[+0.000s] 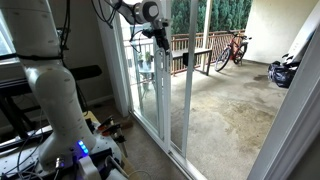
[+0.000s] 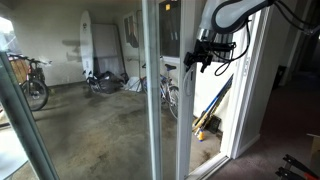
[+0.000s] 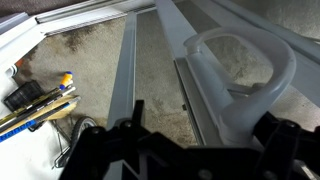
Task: Close the door completely
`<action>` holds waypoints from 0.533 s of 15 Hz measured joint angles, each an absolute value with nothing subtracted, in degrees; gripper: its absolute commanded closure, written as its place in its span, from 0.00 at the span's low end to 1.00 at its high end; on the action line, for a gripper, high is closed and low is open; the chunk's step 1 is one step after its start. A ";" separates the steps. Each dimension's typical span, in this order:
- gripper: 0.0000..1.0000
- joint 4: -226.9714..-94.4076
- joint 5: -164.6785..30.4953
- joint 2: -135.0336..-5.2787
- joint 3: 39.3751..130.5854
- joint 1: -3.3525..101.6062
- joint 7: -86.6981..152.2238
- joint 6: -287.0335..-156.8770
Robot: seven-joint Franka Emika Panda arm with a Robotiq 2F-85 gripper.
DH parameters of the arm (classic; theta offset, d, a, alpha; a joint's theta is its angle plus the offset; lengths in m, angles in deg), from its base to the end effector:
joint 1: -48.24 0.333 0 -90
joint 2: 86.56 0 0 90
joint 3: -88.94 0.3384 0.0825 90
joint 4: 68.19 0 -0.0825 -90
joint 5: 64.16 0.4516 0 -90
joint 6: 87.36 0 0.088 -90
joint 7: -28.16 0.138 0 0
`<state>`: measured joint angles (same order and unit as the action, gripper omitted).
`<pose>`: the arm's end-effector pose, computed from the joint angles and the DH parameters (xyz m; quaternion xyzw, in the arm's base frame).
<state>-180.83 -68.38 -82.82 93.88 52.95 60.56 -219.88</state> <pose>0.6597 0.1083 0.4307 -0.9741 0.1752 -0.1410 0.0246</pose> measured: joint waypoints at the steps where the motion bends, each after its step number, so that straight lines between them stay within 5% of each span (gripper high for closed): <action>1: 0.00 -181.23 -68.91 -83.39 93.60 52.94 60.56 -219.88; 8: 0.00 -186.63 -70.15 -87.34 90.50 51.92 59.31 -223.74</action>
